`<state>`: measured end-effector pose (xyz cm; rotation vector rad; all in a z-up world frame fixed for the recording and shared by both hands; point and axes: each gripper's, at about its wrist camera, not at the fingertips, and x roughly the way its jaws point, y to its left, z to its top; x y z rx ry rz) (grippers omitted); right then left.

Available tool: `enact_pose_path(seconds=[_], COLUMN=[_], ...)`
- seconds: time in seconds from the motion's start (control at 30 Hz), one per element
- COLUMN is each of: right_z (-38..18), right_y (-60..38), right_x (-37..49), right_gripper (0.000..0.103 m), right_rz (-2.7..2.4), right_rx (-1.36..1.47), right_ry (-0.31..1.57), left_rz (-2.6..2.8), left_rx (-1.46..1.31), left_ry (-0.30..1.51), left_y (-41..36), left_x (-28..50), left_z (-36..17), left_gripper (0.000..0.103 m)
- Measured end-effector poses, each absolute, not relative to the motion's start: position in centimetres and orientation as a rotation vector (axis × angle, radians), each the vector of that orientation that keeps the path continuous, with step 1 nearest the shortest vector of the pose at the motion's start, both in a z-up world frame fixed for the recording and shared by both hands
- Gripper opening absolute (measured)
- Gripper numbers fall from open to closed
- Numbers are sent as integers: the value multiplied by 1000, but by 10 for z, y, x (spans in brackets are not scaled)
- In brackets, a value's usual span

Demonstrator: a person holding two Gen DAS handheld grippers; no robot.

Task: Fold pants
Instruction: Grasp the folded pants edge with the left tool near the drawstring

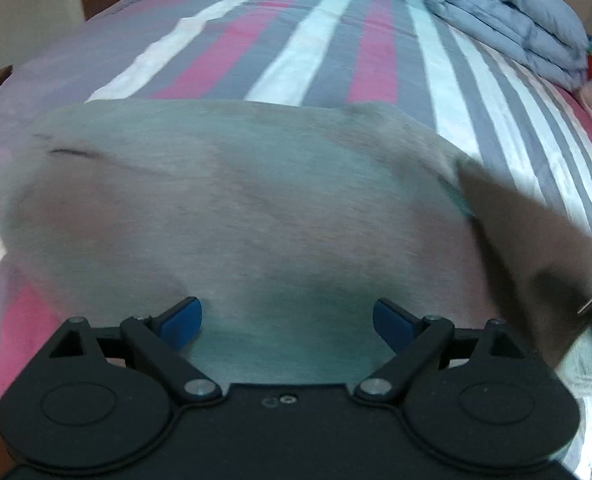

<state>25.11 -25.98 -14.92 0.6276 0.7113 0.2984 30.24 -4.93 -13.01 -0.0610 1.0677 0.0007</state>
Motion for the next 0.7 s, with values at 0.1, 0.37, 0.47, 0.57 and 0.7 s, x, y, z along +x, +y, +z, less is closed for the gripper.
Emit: enact_pose_path(seconds=[0.1,0.37,0.47,0.57,0.7], right_z=[-180,-159,-160,-183,-203], right_y=[-237,-260,-292,-332,-354], right_x=[258,250,248,243,233], right_gripper=[18,71,71,71,71], right_rz=[294,404,239,168,104], right_rx=[578,656,535,668,676], right_ry=[813,743,706,740,752], left_rz=[17,-21,-45,-65,-58], left_rx=[-81,-120,-133,-150,-172], left_ry=[1073,1108,1134,1150,1164], left_y=[-43,-48,-59,-70,-80], left_x=[304,304,305,302,303], left_z=[-128,-130,-134,-137,-139], left_gripper=[86,87,88,90,87])
